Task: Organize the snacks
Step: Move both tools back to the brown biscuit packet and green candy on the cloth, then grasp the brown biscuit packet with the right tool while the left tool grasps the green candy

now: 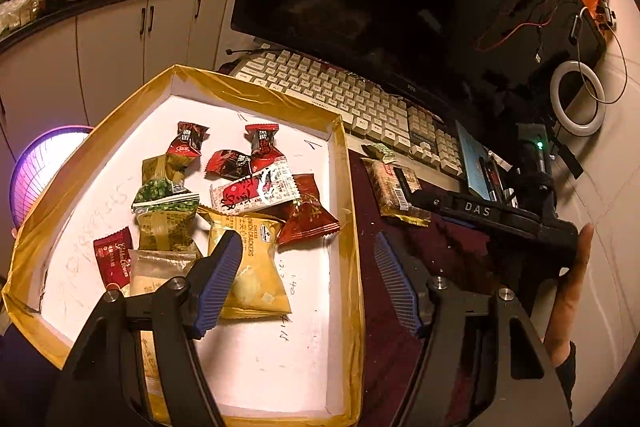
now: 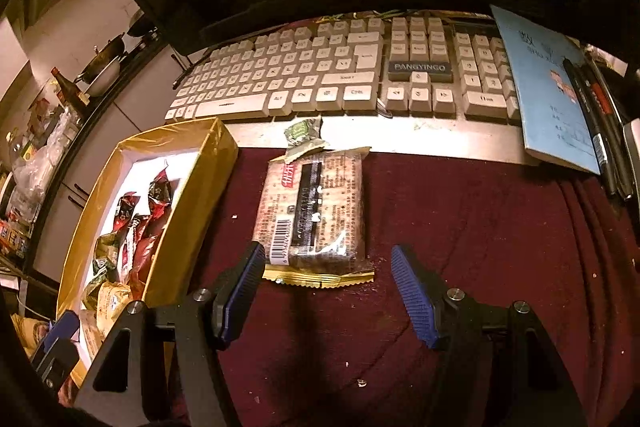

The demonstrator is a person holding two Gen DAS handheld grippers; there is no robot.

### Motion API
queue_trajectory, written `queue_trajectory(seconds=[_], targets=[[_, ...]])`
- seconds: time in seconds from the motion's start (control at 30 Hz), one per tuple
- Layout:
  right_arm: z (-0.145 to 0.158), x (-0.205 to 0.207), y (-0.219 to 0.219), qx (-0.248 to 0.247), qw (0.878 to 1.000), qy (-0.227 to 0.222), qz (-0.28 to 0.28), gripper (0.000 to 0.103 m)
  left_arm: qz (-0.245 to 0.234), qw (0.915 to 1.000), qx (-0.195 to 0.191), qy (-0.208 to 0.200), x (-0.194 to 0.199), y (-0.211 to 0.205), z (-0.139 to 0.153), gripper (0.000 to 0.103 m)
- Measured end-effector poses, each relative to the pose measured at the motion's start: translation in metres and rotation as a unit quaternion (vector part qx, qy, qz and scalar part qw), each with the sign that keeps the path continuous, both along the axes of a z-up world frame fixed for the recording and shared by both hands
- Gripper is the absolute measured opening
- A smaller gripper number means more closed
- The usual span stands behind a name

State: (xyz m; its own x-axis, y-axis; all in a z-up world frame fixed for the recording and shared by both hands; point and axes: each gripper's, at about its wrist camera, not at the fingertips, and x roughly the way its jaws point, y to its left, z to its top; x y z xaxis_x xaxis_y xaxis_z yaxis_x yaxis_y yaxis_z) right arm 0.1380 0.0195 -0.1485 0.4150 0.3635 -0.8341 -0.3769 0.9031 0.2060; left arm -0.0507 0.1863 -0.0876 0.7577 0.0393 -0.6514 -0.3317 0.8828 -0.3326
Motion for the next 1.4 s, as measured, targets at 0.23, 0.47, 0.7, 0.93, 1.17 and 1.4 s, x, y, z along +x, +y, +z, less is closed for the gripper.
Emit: queue_trajectory(seconds=[0.23, 0.47, 0.7, 0.93, 1.17, 1.4], targets=[[-0.002, 0.012, 0.001, -0.015, 1.0, 0.005, -0.012, 0.067, -0.001, 0.9999, -0.015, 0.007, 0.007, 0.001, -0.002, 0.068], [-0.017, 0.044, 0.031, -0.044, 0.999, 0.027, 0.013, 0.078, -0.001, 1.0, -0.007, 0.007, 0.006, -0.004, 0.002, 0.068], [-0.03, 0.022, 0.069, -0.134, 0.989, -0.026, 0.049, 0.083, 0.0, 0.9999, -0.006, 0.009, 0.008, -0.003, 0.005, 0.068], [-0.023, 0.011, 0.05, -0.124, 0.991, -0.005, 0.043, 0.07, 0.001, 0.9999, 0.001, 0.01, 0.008, -0.006, 0.007, 0.068], [-0.013, -0.043, 0.003, -0.068, 0.993, -0.01, 0.096, 0.07, -0.018, 0.9997, -0.01, 0.016, 0.023, -0.012, 0.008, 0.068], [0.004, -0.075, -0.049, -0.004, 0.996, -0.044, 0.073, 0.07, -0.049, 0.9979, -0.021, 0.035, 0.052, -0.029, 0.008, 0.068]])
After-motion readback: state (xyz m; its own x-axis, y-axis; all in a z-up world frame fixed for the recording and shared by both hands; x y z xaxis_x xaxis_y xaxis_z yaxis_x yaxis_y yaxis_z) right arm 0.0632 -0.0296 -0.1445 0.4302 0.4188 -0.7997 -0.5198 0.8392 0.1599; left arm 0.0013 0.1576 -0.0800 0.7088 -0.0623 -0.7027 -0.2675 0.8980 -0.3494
